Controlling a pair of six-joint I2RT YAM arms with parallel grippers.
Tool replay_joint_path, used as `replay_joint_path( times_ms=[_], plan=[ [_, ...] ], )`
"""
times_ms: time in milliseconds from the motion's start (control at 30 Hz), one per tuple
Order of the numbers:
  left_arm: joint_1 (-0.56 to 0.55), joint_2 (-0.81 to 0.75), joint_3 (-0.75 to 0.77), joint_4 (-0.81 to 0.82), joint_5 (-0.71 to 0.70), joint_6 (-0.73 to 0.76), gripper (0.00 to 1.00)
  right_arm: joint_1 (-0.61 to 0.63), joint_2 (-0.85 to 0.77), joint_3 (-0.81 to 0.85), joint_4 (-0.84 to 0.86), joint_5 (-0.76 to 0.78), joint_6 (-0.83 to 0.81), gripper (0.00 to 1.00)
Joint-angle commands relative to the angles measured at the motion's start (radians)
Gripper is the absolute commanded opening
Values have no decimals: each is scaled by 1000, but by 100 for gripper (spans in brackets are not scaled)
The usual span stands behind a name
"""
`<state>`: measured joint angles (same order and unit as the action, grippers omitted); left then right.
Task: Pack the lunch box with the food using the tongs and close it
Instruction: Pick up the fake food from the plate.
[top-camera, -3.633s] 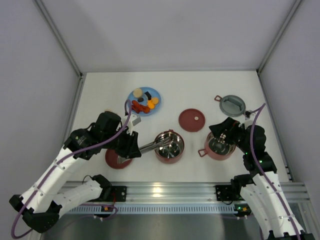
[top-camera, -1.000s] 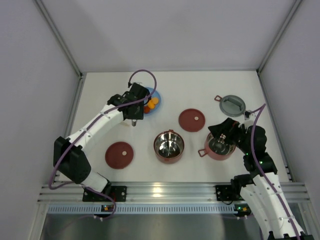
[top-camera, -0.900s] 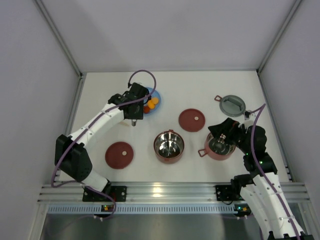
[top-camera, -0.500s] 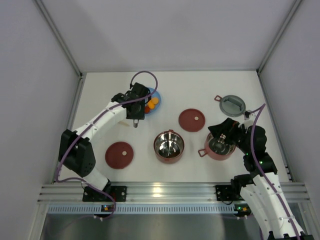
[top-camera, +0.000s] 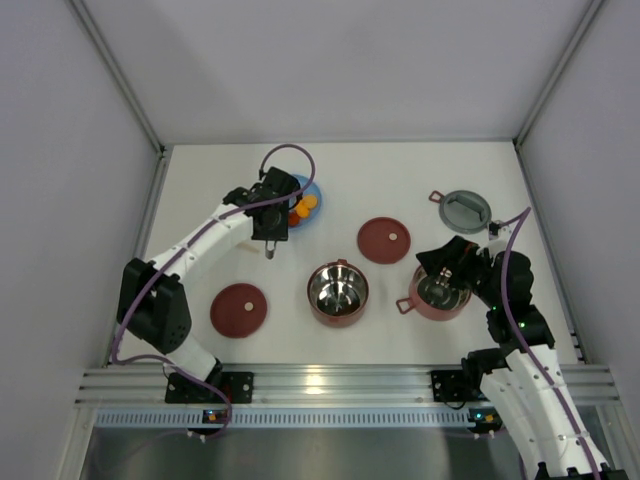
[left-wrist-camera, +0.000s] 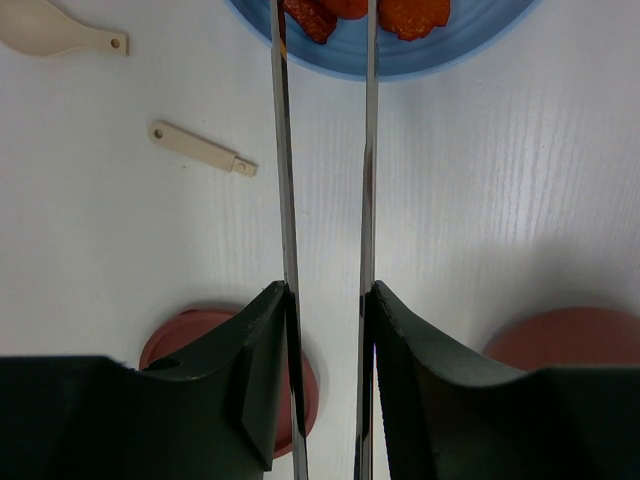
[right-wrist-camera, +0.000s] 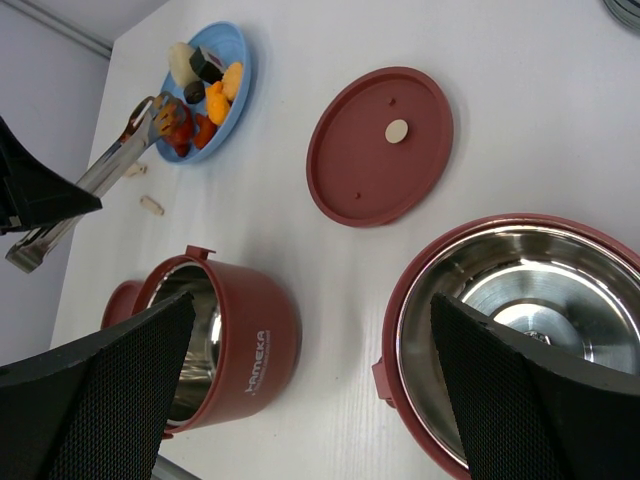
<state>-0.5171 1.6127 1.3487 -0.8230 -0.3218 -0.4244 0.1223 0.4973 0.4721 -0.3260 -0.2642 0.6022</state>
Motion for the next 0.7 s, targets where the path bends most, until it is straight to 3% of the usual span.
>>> replay_joint_path(
  times_ms=[0,667],
  plan=[
    [5,-54,-11,-7,-7,-7,42,-12,-8,20,38,-13,-15,99],
    [5,-51,-26,-28,44,-11,43,-13,-22,20,22,-12,-18,100]
  ],
)
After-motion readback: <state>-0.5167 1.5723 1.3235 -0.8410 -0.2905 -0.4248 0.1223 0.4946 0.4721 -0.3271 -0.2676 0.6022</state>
